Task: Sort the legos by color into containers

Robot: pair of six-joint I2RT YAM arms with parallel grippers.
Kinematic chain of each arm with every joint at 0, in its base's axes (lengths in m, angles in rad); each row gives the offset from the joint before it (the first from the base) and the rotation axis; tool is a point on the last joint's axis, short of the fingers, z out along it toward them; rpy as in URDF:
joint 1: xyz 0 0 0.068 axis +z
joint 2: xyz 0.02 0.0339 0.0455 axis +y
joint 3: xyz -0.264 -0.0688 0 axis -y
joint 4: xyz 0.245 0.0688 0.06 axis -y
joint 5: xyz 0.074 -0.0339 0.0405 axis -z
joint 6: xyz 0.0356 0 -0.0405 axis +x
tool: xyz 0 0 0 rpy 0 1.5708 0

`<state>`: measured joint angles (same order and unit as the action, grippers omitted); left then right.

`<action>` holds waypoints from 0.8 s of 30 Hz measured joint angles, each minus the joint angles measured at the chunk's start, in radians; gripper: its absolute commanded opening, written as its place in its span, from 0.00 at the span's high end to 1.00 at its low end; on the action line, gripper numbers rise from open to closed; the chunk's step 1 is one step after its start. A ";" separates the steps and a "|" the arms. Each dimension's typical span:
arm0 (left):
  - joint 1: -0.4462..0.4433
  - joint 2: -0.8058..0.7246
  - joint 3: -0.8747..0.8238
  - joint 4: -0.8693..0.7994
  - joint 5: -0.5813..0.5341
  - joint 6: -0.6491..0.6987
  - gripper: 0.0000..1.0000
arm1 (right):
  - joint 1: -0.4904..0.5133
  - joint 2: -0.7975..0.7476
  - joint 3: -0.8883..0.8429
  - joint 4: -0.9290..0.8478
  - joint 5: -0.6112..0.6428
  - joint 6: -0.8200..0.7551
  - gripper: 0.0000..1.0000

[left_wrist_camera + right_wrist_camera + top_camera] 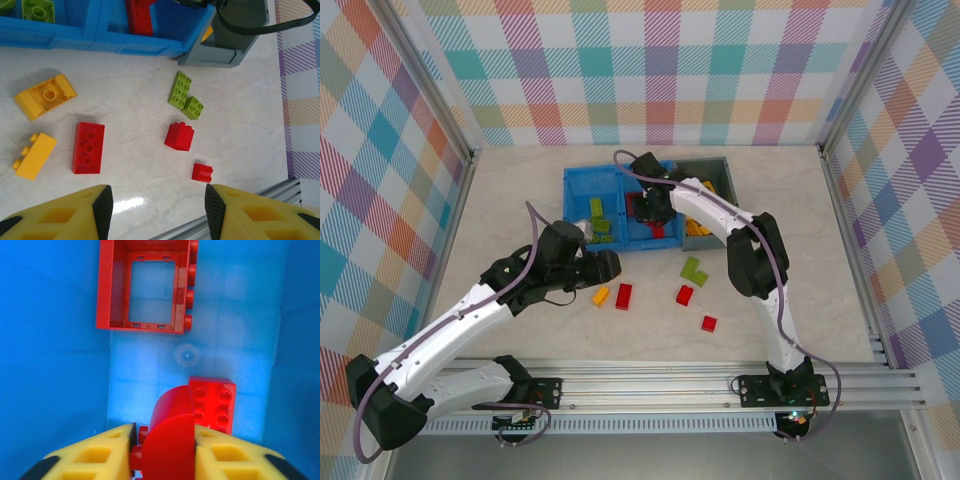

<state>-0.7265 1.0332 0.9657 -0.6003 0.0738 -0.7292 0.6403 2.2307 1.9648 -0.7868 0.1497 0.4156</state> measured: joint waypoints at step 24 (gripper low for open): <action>-0.020 -0.008 0.000 -0.032 -0.035 0.000 0.46 | 0.039 -0.516 -0.268 0.035 0.083 -0.008 0.42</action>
<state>-0.7467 1.0248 0.9661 -0.6327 0.0387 -0.7296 0.6796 1.7149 1.6966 -0.7521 0.2329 0.4076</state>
